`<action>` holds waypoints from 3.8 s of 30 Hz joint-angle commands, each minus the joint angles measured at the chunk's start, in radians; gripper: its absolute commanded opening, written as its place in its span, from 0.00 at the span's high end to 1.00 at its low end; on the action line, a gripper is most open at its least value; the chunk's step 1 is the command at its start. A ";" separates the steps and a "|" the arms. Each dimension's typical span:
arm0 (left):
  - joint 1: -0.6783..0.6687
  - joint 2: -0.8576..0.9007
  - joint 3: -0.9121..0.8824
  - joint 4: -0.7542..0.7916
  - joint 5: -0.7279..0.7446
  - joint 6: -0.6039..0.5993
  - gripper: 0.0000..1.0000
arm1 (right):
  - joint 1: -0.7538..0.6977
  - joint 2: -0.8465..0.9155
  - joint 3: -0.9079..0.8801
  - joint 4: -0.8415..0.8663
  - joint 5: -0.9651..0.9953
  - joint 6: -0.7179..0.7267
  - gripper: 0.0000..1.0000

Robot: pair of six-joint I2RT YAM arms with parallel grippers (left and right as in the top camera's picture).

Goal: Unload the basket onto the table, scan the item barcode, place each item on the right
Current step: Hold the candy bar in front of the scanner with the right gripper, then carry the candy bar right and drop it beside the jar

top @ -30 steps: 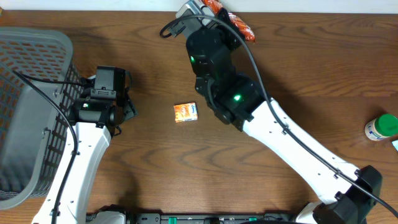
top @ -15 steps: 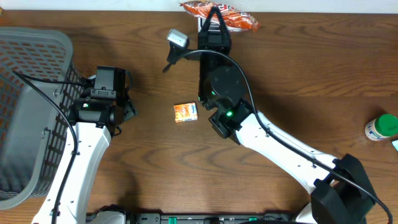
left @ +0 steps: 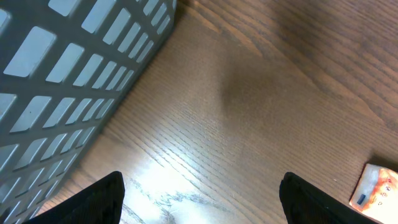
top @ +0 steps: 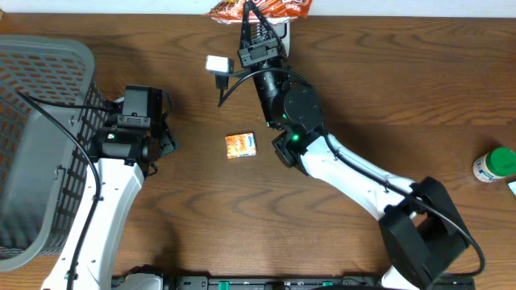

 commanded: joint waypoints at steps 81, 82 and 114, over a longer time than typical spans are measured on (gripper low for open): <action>0.002 0.003 0.000 -0.003 -0.003 -0.010 0.19 | -0.242 0.091 0.539 -1.420 -0.473 1.484 0.99; 0.002 0.003 0.000 -0.003 -0.003 -0.010 0.19 | -0.248 0.066 0.540 -1.445 -0.473 1.495 0.99; 0.002 0.003 0.000 -0.003 -0.003 -0.010 0.20 | -1.290 0.020 0.130 -1.475 0.186 1.724 0.98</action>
